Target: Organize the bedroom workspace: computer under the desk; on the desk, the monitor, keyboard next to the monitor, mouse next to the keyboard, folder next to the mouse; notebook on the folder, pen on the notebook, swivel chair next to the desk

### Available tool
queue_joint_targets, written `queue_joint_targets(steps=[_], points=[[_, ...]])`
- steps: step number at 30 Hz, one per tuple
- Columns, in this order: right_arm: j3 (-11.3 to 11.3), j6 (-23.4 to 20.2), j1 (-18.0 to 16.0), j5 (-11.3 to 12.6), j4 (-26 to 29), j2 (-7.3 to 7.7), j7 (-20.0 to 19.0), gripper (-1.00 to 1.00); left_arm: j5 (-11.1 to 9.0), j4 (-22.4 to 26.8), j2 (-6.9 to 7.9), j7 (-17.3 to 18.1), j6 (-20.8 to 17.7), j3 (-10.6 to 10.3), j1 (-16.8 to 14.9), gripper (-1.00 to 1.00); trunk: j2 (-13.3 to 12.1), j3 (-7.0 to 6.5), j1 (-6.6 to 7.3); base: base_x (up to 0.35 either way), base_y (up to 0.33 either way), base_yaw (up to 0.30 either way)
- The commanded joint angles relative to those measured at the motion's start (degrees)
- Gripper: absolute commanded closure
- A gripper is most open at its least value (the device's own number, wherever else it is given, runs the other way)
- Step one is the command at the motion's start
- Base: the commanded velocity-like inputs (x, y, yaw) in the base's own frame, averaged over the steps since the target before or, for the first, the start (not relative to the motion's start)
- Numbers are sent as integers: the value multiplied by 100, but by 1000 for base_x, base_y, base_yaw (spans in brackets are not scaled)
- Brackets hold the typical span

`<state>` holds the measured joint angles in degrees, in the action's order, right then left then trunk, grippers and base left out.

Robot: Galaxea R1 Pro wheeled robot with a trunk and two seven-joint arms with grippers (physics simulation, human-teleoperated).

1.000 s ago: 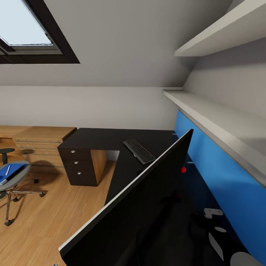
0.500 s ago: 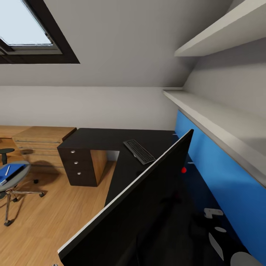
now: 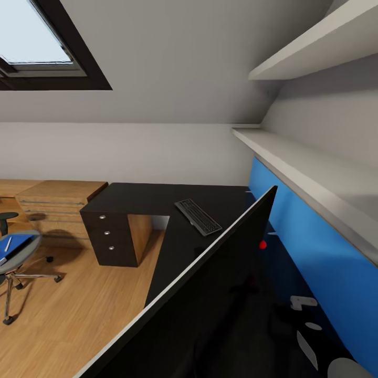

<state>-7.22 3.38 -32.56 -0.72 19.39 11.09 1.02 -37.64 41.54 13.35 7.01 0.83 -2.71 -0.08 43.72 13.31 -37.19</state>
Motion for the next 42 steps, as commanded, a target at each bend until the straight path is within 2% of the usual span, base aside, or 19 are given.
queue_joint_targets(steps=[1,27,36,42], points=[[-16,21,-4,-7,-5,-2,4,-100,-60,3,8,2,7,-23,-1,-100,6,7,-1,3,0,0],[-33,6,-4,1,-5,7,-4,-100,-74,47,12,12,6,4,-1,-100,6,7,-1,0,0,0],[-29,12,-4,7,-8,2,-12,-100,-77,47,17,11,5,7,-1,-100,367,169,-199,0,0,0],[-26,9,-4,9,-9,5,-12,-100,-77,47,18,11,5,20,-1,-100,367,169,-199,0,0,0]])
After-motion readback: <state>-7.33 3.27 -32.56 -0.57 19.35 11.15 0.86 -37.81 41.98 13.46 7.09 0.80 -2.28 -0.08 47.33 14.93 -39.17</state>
